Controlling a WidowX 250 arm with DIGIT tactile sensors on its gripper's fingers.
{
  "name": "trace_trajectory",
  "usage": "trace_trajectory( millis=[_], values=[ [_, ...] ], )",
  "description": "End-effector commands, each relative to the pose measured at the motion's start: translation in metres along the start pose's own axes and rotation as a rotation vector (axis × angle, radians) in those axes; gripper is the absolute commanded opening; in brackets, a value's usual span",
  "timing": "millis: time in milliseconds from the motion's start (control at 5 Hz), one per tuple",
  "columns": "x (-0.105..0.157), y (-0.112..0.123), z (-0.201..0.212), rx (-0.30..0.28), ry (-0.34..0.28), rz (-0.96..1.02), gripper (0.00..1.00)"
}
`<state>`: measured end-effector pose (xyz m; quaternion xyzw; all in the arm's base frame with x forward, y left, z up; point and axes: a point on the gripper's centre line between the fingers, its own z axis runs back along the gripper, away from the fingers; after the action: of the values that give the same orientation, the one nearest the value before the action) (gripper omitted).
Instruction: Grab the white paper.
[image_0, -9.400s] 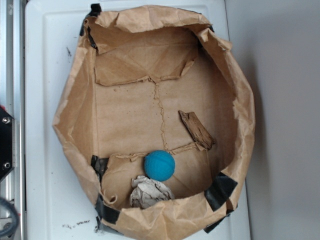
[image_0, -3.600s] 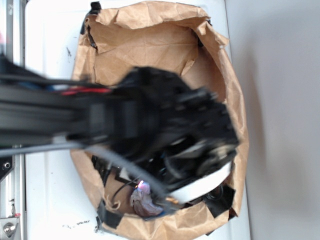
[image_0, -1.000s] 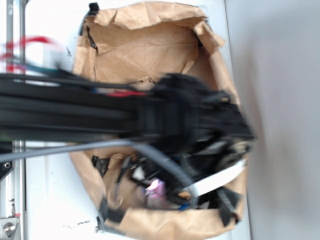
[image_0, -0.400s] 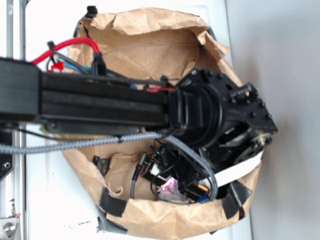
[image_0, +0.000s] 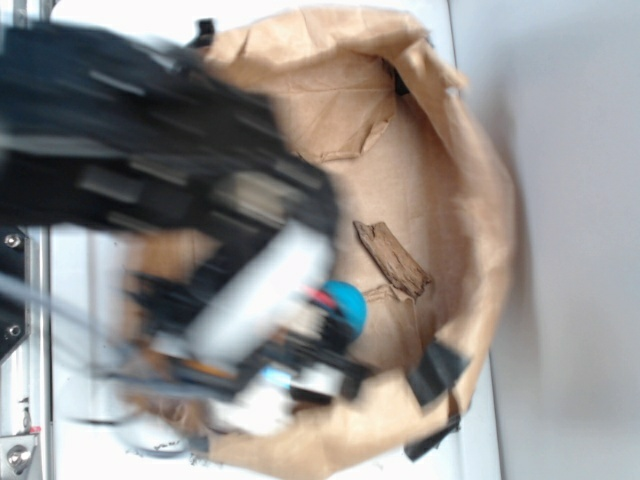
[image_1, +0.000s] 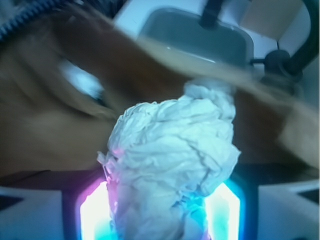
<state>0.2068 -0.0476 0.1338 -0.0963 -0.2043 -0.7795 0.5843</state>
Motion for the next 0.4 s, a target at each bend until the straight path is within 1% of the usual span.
trace_trajectory(
  millis=[0, 200],
  values=[
    [0.002, 0.016, 0.03, -0.065, 0.259, 0.422, 0.0],
    [-0.025, 0.037, 0.021, -0.175, 0.217, 0.727, 0.0]
  ],
)
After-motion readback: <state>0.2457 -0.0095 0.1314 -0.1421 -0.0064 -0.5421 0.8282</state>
